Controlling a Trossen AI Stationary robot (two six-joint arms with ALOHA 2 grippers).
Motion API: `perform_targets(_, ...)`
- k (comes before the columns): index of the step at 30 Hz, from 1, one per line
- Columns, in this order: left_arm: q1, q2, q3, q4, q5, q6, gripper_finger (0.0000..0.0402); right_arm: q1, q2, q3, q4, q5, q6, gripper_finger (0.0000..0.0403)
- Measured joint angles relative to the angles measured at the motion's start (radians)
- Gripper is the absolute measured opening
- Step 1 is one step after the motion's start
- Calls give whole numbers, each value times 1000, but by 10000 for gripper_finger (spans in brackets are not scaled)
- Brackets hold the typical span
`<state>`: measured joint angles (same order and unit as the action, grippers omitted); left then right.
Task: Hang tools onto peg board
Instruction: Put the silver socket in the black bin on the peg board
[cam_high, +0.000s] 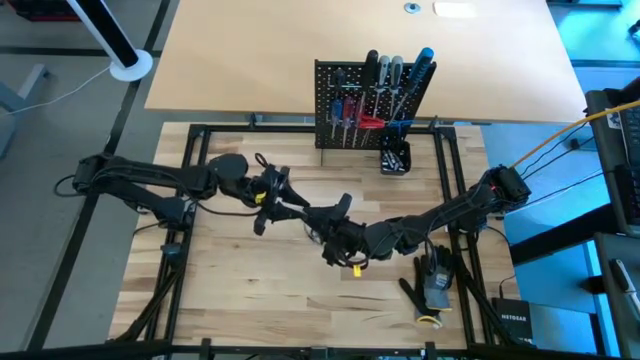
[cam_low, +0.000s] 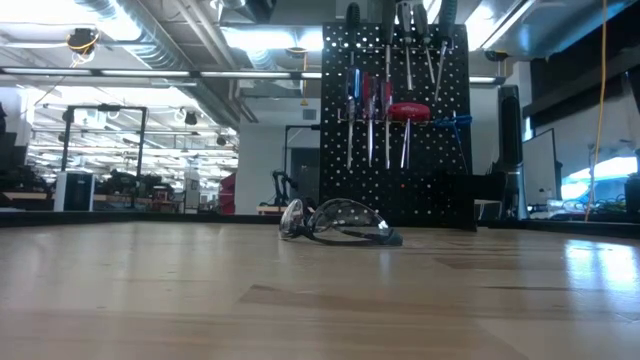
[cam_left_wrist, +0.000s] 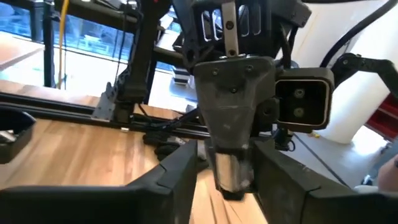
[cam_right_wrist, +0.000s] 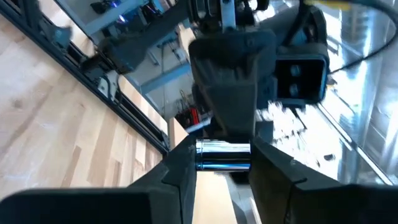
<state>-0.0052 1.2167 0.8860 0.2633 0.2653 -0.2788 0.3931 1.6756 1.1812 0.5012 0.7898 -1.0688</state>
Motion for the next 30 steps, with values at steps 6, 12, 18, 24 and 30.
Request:
perform_targets(6,24,-72,0,-84,-9,36,152,16,0,0,5,91,27,121)
perform_targets(12,27,-158,0,-223,-145,142,152,20,-60,-1,-76,146,147,121)
perform_targets(18,27,-203,0,-317,-275,187,153,-18,-177,-1,-454,142,537,121)
perform_targets(24,25,-203,0,-345,-280,181,153,-102,-252,-1,-872,148,1008,122)
perform_targets(30,19,-204,-11,-427,-280,161,153,-184,-315,-97,-1085,171,1332,122)
